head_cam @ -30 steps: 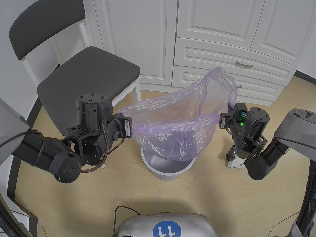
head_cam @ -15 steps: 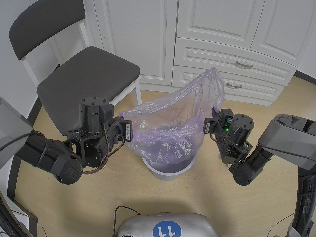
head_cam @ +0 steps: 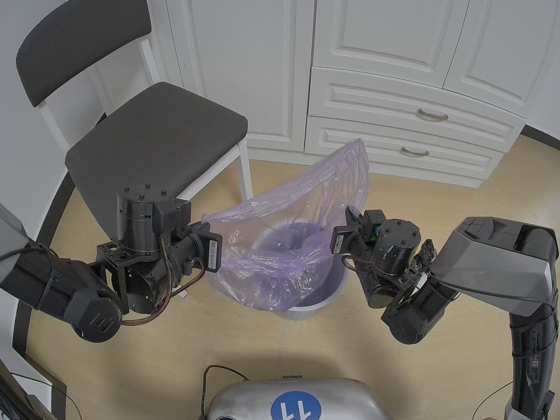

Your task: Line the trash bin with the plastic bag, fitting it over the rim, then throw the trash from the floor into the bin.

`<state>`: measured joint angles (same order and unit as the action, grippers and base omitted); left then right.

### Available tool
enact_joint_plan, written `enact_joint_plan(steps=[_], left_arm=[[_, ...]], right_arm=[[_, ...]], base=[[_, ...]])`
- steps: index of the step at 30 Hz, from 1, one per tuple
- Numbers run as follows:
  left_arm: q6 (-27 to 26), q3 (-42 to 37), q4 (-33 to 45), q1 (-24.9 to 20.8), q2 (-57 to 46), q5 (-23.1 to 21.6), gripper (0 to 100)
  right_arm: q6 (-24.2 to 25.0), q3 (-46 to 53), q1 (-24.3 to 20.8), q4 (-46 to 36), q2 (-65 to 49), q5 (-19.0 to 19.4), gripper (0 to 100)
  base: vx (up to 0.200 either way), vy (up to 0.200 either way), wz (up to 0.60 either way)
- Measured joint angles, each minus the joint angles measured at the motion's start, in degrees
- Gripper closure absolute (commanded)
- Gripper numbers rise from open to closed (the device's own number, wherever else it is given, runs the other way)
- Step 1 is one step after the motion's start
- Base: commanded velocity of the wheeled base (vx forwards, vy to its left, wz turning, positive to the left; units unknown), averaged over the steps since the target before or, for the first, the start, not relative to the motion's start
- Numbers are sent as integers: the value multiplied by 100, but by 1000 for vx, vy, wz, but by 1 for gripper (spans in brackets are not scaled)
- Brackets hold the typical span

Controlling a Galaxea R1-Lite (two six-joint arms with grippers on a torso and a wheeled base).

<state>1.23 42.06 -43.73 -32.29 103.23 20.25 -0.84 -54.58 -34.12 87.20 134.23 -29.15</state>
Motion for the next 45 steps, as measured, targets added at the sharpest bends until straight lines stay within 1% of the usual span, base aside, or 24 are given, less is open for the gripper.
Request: enact_joint_plan(steps=[5,11,14,18,24,30,33,39,45], left_arm=[[-1,-41,89,18,-67,-55,100],[33,24,-56,5,38,-74,100],[98,146,-301,-34,265,-60,100],[232,341,-814,-128,739,-38,100],[638,855,-1419,-295,1579,-11,100],[1330,1654,-1560,-461,2521,104,100],[1521,2000,-1663,-524,2966,180,100],[1570,2404,-2261,-580,3673,350,100],[1568,2547,-2423,-505,3944,389,100]], right_arm=[[68,-44,-44,6,194,11,100],[66,-79,0,24,286,57,100],[44,-151,138,33,304,74,100],[6,-273,378,24,308,93,100],[-72,-485,670,24,332,107,100],[-115,-816,894,71,521,206,100],[-118,-934,942,101,647,299,100],[-115,-995,916,176,868,422,100],[-17,-573,577,176,933,518,100]], base=[[0,0,0],[0,0,0],[0,0,0],[0,0,0],[0,0,0],[0,0,0],[0,0,0],[0,0,0],[0,0,0]])
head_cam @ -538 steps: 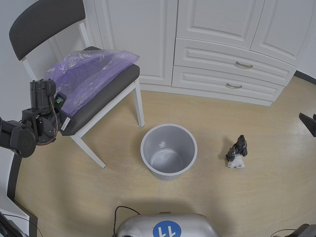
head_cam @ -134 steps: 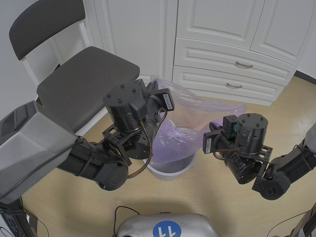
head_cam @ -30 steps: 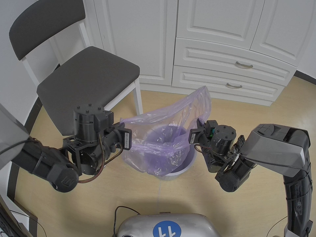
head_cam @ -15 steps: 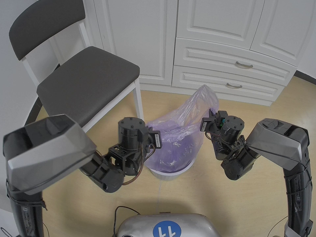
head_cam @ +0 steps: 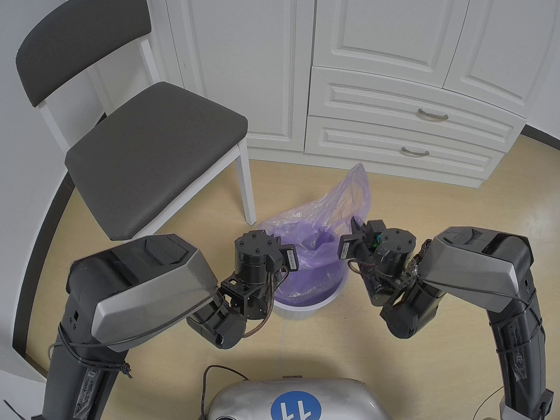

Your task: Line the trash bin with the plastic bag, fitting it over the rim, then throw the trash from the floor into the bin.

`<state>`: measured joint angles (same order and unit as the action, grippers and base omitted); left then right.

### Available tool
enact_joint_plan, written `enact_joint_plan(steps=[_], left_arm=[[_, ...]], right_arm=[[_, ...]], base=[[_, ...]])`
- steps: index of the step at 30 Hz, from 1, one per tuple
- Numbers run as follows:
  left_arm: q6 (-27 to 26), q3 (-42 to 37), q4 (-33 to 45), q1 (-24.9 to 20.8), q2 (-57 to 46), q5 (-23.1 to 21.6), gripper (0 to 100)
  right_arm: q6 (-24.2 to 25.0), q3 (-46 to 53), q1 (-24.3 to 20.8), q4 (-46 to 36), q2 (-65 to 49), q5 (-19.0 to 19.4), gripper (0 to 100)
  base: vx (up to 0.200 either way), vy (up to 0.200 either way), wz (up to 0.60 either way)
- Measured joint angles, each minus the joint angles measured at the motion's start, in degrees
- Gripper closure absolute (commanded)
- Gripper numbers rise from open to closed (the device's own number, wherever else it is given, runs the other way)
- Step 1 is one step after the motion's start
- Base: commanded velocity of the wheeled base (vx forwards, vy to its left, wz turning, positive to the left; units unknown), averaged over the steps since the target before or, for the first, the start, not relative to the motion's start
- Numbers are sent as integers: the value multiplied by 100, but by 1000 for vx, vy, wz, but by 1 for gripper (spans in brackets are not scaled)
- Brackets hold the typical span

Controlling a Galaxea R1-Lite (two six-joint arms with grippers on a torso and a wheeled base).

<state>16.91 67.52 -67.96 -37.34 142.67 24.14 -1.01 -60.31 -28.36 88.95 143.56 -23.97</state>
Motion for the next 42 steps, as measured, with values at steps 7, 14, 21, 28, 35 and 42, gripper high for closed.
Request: enact_joint_plan(steps=[7,14,21,28,35,42], left_arm=[[16,-18,-196,99,-157,0,100],[-35,-315,-249,151,-441,-50,100],[-451,-1262,-108,162,-818,-640,100],[-939,-1957,419,206,-1062,-972,100],[-1095,-2131,997,272,-1146,-1172,100],[-1097,-1777,1022,391,-763,-1120,100]], right_arm=[[227,1029,-458,5,-273,427,100],[379,1759,-916,5,-430,769,100],[478,1773,-1123,5,-190,835,100],[783,1379,-1147,-317,189,842,100],[917,951,-948,-586,347,790,100],[906,719,-753,-600,347,642,100]], base=[[0,0,0],[0,0,0],[0,0,0],[0,0,0],[0,0,0],[0,0,0]])
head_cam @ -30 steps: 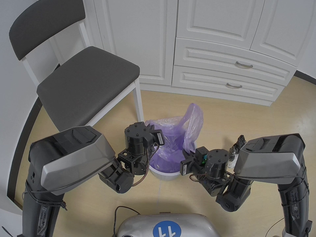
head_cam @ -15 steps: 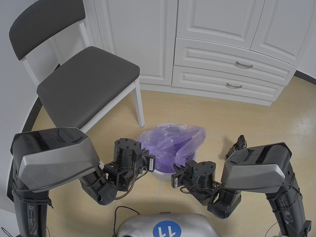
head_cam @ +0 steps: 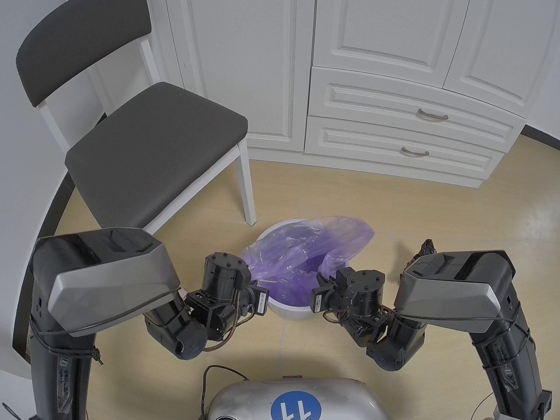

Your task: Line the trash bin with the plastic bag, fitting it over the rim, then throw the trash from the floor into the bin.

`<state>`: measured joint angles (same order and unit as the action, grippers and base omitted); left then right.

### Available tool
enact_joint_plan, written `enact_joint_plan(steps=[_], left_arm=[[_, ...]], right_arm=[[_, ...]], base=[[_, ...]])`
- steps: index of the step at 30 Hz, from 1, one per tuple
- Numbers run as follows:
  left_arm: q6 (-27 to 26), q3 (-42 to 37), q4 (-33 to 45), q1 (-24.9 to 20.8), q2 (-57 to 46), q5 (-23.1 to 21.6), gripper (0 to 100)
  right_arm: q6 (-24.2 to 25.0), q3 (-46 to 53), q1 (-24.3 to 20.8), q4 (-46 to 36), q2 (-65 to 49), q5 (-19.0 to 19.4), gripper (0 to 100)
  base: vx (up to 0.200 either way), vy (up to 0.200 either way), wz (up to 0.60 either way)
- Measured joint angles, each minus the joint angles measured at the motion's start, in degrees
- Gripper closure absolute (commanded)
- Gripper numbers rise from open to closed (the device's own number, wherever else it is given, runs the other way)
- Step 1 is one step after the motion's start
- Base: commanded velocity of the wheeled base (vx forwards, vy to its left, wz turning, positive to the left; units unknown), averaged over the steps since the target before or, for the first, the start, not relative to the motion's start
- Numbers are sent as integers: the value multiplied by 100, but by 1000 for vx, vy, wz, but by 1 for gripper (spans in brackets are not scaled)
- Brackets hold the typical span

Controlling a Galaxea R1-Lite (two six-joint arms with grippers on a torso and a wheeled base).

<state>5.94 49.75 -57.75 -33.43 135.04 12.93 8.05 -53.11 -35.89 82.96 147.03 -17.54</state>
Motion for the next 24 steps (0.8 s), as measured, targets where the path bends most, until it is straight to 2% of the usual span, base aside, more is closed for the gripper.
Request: enact_joint_plan(steps=[3,9,16,20,24], left_arm=[[9,240,0,18,239,59,100],[95,883,-37,2,766,524,100],[479,1436,-52,-151,1135,729,100],[708,1762,-66,-246,1253,1030,100],[1020,2026,-79,-358,1298,1104,100]], right_arm=[[-22,-85,106,-2,-48,-38,100],[-90,-187,400,-24,-199,-51,100],[-280,-217,729,-38,-443,-51,100],[-290,-215,775,-46,-516,-46,100],[-290,-210,800,-98,-539,-49,100]], base=[[0,0,0],[0,0,0],[0,0,0],[0,0,0],[0,0,0]])
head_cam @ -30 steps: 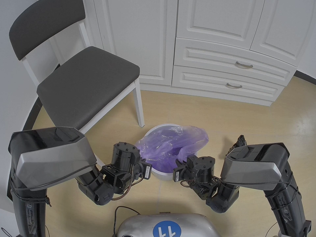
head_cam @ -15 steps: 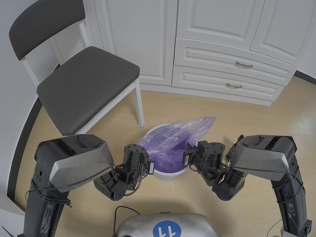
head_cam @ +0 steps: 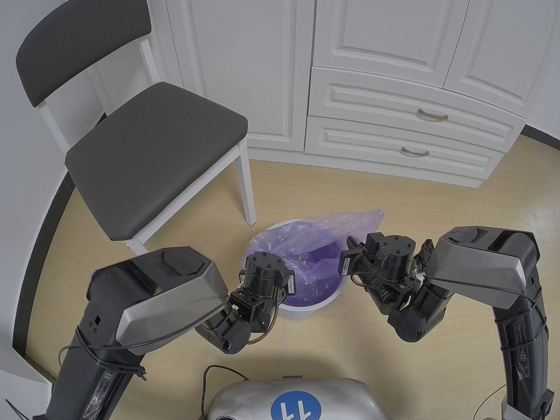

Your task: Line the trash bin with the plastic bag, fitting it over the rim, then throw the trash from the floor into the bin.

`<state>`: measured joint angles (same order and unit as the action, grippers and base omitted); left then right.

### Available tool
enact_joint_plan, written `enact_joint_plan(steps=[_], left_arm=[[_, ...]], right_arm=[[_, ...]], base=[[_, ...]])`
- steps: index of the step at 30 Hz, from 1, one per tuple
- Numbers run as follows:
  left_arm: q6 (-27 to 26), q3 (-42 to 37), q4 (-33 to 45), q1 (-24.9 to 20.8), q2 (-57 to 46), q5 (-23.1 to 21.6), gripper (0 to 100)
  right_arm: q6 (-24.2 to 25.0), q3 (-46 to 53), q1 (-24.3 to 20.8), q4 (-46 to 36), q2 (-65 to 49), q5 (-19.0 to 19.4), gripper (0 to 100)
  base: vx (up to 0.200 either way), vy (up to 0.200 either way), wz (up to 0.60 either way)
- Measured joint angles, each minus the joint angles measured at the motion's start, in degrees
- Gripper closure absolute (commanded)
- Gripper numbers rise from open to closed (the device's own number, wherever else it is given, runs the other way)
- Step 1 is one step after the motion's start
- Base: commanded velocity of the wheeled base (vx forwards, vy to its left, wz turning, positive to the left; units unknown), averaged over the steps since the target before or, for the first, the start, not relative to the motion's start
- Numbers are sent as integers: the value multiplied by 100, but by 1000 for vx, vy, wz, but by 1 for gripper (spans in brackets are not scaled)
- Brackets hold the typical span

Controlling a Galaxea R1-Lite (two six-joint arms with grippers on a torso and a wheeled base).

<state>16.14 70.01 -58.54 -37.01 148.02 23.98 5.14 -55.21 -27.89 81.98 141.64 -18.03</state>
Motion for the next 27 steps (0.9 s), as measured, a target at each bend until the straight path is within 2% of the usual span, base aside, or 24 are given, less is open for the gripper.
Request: enact_joint_plan(steps=[8,11,18,27], left_arm=[[378,284,139,-102,165,2,100],[668,411,205,-107,243,0,100],[1297,728,752,-391,367,-6,100],[1709,1158,1537,-573,441,-11,100]], right_arm=[[-6,-2,-7,-30,127,2,100],[-11,-13,2,-34,174,7,100],[-48,-57,161,-80,166,9,100],[-61,-63,240,-197,89,27,100]], base=[[0,0,0],[0,0,0],[0,0,0],[0,0,0]])
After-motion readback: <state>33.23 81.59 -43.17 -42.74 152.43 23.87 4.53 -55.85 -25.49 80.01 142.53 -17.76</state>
